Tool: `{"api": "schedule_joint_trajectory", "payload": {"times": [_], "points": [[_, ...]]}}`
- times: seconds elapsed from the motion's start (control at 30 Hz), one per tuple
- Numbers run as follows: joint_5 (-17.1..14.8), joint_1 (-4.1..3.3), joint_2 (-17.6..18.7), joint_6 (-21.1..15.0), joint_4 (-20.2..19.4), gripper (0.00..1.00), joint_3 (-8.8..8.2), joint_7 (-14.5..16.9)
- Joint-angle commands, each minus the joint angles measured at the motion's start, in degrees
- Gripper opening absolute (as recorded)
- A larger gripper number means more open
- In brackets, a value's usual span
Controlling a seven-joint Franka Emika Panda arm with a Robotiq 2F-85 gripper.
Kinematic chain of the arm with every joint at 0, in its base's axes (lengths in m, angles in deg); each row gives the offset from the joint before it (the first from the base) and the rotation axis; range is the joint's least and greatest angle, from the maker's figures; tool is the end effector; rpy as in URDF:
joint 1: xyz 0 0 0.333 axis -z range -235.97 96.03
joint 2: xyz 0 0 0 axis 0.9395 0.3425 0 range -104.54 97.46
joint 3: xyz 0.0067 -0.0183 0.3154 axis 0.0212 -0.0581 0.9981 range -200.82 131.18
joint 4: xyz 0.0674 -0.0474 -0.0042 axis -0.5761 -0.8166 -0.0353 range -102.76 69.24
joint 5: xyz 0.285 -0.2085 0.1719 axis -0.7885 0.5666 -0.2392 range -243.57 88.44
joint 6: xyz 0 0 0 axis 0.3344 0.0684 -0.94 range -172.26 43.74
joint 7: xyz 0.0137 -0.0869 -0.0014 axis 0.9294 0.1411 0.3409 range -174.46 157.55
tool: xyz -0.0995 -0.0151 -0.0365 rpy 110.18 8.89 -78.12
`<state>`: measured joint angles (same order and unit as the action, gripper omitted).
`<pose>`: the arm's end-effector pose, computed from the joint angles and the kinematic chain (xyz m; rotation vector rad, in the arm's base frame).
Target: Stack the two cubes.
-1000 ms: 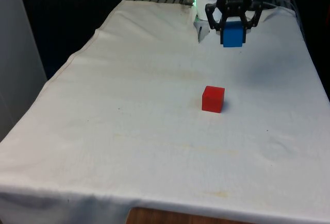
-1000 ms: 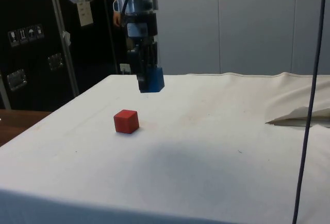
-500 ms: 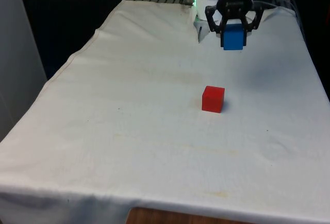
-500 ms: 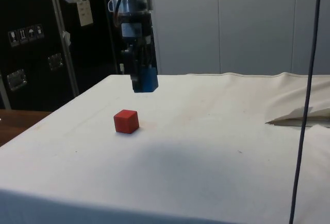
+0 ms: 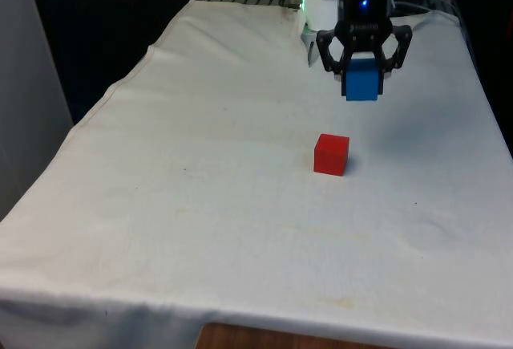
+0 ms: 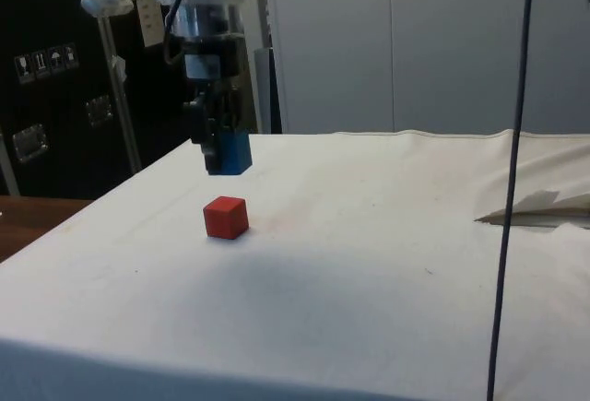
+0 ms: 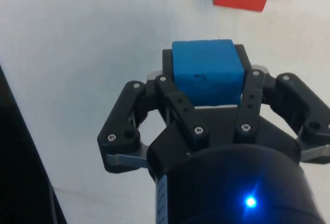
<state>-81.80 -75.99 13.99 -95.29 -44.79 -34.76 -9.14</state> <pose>0.5907 0.0633 0.2899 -3.0872 -0.0622 -0.0615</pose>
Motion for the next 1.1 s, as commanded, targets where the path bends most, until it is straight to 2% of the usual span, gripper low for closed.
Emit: {"api": "schedule_joint_trajectory", "payload": {"times": [0.0,0.2,0.23,0.3,0.53,0.57,0.7,1.07], "points": [[0.17,0.06,1.03,0.06,1.03,0.00,-0.17,-0.06],[0.34,-0.11,4.30,-0.80,3.95,0.00,-0.52,-0.34],[0.00,0.00,3.95,-0.52,3.67,0.00,-0.40,0.00],[0.46,-0.17,5.67,-1.38,5.10,0.00,-0.74,-0.46],[0.52,-0.17,8.37,-3.95,6.53,0.00,-1.32,-0.52],[0.00,0.00,7.85,-3.44,6.19,0.00,-0.92,-0.06],[0.46,-0.17,9.11,-4.98,6.59,0.00,-1.66,-0.52],[0.11,0.11,9.45,-5.16,6.36,0.00,-2.52,0.23]]}}
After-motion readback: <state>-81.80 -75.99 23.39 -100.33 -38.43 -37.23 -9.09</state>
